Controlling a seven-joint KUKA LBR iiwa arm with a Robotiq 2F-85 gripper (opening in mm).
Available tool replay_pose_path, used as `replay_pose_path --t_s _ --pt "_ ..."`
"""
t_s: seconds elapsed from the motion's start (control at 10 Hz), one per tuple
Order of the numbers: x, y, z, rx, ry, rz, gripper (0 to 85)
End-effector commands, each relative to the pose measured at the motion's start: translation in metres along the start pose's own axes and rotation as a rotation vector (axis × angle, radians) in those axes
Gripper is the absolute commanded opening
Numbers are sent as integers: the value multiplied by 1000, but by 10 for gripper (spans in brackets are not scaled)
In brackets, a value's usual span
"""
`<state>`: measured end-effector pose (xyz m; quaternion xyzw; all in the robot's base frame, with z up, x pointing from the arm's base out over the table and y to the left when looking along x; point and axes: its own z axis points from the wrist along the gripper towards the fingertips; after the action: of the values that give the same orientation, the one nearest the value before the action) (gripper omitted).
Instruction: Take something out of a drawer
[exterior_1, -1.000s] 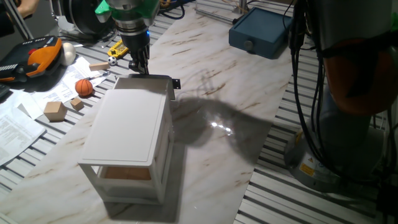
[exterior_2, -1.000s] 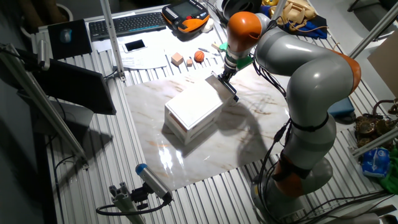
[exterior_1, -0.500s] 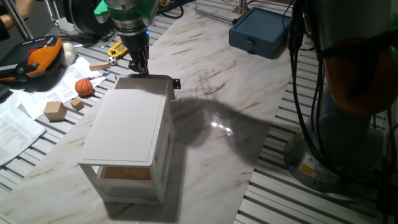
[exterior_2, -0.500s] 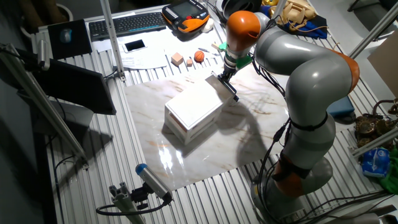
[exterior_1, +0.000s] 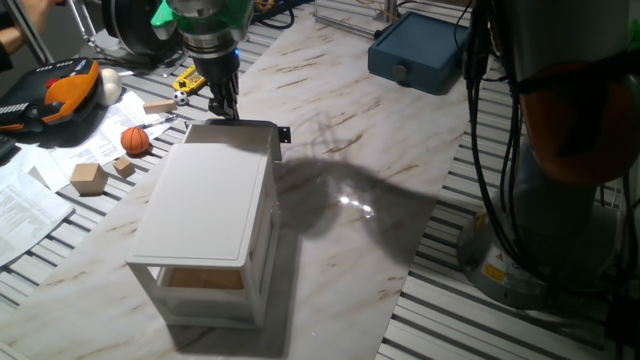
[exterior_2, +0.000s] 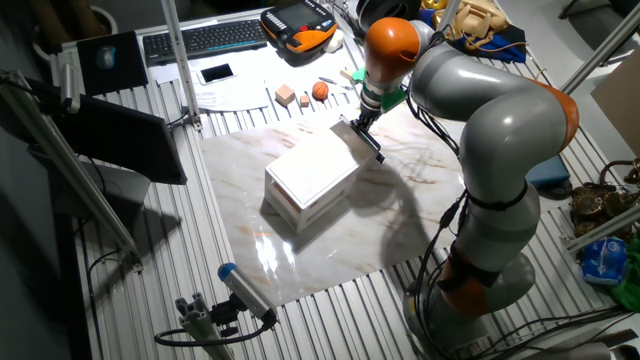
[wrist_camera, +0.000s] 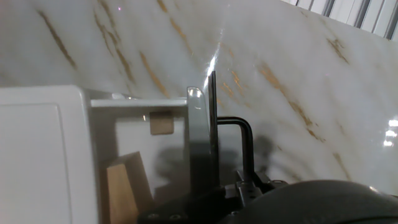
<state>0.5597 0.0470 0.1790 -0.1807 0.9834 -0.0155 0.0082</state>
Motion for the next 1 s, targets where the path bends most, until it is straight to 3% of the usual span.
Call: replay_pose_path --t_s 0.0,0.2,0.6,0.9 --pt "0 0 0 9 7 0 0" --pt "0 0 0 25 19 -5 0" --pt "0 0 0 8 27 16 0" --pt "-1 -4 -1 18 27 31 0"
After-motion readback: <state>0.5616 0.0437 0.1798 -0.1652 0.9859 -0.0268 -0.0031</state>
